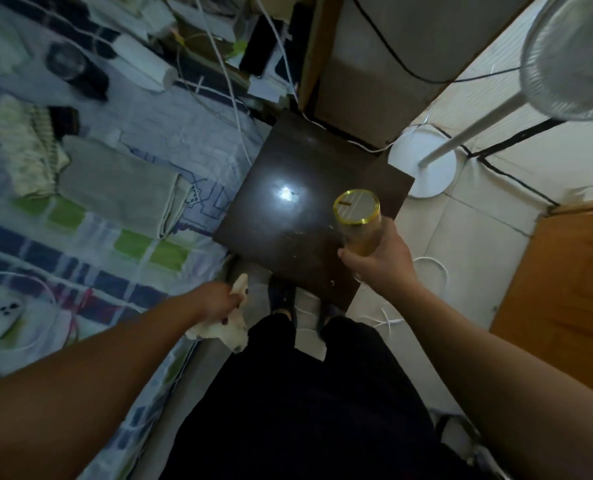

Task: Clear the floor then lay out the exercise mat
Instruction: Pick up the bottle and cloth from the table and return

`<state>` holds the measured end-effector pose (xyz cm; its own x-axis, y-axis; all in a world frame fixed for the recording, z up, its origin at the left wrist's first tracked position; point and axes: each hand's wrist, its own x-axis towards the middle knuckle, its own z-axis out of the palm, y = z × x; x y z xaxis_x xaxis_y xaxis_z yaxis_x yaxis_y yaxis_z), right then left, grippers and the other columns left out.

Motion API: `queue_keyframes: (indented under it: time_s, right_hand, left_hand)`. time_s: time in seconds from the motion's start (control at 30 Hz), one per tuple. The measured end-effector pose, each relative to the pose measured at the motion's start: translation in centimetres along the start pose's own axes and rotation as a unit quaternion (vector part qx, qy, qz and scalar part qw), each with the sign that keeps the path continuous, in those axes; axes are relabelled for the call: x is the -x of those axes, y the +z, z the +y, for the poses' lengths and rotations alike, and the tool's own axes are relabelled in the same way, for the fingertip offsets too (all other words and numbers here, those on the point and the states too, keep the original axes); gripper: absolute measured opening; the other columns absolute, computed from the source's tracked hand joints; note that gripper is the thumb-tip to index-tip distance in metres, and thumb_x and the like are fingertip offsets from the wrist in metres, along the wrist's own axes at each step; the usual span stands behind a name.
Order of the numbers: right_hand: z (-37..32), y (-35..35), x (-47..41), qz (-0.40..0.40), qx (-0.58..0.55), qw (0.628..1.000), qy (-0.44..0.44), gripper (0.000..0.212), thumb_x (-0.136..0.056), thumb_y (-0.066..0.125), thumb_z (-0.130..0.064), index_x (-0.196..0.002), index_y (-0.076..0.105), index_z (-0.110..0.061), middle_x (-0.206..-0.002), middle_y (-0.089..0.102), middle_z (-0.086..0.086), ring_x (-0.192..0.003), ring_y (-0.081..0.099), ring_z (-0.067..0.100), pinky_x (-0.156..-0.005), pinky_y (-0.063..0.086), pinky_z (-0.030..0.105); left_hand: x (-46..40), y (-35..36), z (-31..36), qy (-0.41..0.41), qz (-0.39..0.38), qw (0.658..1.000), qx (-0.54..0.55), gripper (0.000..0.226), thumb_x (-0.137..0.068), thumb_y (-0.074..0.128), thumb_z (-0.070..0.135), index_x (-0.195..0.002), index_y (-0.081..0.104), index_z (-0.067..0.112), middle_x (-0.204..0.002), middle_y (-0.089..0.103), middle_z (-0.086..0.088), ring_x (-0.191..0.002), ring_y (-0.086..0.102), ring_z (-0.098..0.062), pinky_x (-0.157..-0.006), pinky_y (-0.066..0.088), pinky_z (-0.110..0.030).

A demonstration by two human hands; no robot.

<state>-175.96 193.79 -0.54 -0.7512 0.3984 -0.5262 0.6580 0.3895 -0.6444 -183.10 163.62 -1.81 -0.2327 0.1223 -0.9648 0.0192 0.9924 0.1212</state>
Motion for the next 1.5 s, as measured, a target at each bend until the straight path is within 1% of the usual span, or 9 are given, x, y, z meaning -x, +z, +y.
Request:
queue_keyframes:
  time_s: [0.07,0.17,0.3,0.5,0.7,0.8,1.03,1.3,1.5]
  right_hand:
    - [0.0,-0.9,1.9,-0.014,0.033,0.999,-0.009,0.065,-0.054,0.076,-0.062,-0.105,0.04,-0.045,-0.092,0.053,-0.024,-0.082,0.052,-0.006,-0.061,0.039,0.016]
    - [0.5,-2.3,3.5,-0.038,0.075,0.996,-0.029,0.062,-0.055,0.078,-0.059,-0.104,0.043,-0.042,-0.091,0.058,-0.017,-0.082,0.056,0.003,-0.062,0.043,0.022]
    - [1.5,-4.6,3.4,-0.081,0.141,0.984,-0.079,0.058,-0.059,0.083,-0.052,-0.1,0.047,-0.033,-0.09,0.06,-0.012,-0.082,0.06,0.011,-0.059,0.043,0.023]
    - [2.4,-6.6,1.6,-0.158,0.248,0.946,-0.139,0.064,-0.062,0.083,-0.052,-0.11,0.049,-0.026,-0.094,0.061,-0.004,-0.085,0.06,0.018,-0.067,0.048,0.034]
    - [1.1,-5.8,0.8,-0.229,0.332,0.895,-0.192,0.064,-0.065,0.082,-0.049,-0.111,0.047,-0.023,-0.08,0.053,-0.014,-0.068,0.055,0.007,-0.055,0.042,0.027]
    - [-0.2,-4.1,1.1,-0.258,0.366,0.867,-0.219,0.065,-0.063,0.08,-0.053,-0.11,0.047,-0.023,-0.086,0.056,-0.007,-0.079,0.059,0.019,-0.067,0.046,0.035]
    - [-3.9,2.6,5.5,-0.308,0.434,0.791,-0.301,0.065,-0.052,0.075,-0.057,-0.102,0.043,-0.029,-0.09,0.06,-0.004,-0.074,0.057,0.016,-0.062,0.043,0.031]
    - [-4.4,12.4,16.5,-0.362,0.48,0.71,-0.366,0.062,-0.064,0.083,-0.046,-0.109,0.045,-0.031,-0.097,0.055,-0.004,-0.086,0.051,0.018,-0.074,0.04,0.033]
    - [-2.8,20.4,27.0,-0.427,0.489,0.63,-0.426,0.056,-0.065,0.084,-0.042,-0.105,0.047,-0.031,-0.093,0.059,-0.006,-0.086,0.058,0.018,-0.075,0.044,0.035]
  left_hand:
    - [2.4,1.9,-1.9,-0.015,0.011,0.999,0.036,0.043,-0.1,0.039,0.036,-0.076,0.062,0.009,-0.092,0.076,-0.02,-0.061,0.057,-0.015,-0.06,0.04,-0.025]
    - [5.2,4.1,-4.4,-0.043,0.028,0.994,0.092,0.045,-0.1,0.039,0.036,-0.102,0.063,-0.001,-0.101,0.073,-0.02,-0.081,0.067,-0.025,-0.068,0.04,-0.024]
    - [9.0,7.7,-6.0,-0.061,0.115,0.971,0.2,0.042,-0.102,0.035,0.035,-0.1,0.062,0.003,-0.091,0.07,-0.011,-0.065,0.062,-0.019,-0.055,0.038,-0.018]
    - [12.4,16.0,-5.0,-0.142,0.254,0.848,0.443,0.031,-0.099,0.042,0.036,-0.109,0.061,0.014,-0.095,0.07,-0.016,-0.065,0.063,-0.022,-0.061,0.042,-0.022]
    - [16.0,26.8,-2.9,-0.238,0.263,0.711,0.607,0.038,-0.098,0.046,0.037,-0.11,0.064,0.006,-0.074,0.065,-0.01,-0.063,0.06,-0.024,-0.06,0.043,-0.026]
    - [18.1,32.5,-1.9,-0.269,0.263,0.651,0.66,0.04,-0.098,0.045,0.039,-0.115,0.061,0.006,-0.089,0.066,-0.016,-0.075,0.064,-0.03,-0.068,0.047,-0.033]
    - [19.9,44.6,0.4,-0.305,0.255,0.539,0.743,0.035,-0.097,0.046,0.035,-0.11,0.061,0.007,-0.091,0.066,-0.016,-0.077,0.064,-0.029,-0.07,0.049,-0.034]
    - [20.3,57.6,-0.2,-0.317,0.231,0.449,0.803,0.034,-0.095,0.047,0.04,-0.093,0.064,0.01,-0.07,0.066,-0.008,-0.066,0.066,-0.024,-0.06,0.047,-0.029]
    - [22.3,66.8,-1.9,-0.311,0.204,0.438,0.819,0.035,-0.098,0.043,0.038,-0.105,0.062,0.01,-0.075,0.065,-0.003,-0.065,0.063,-0.018,-0.061,0.046,-0.025]
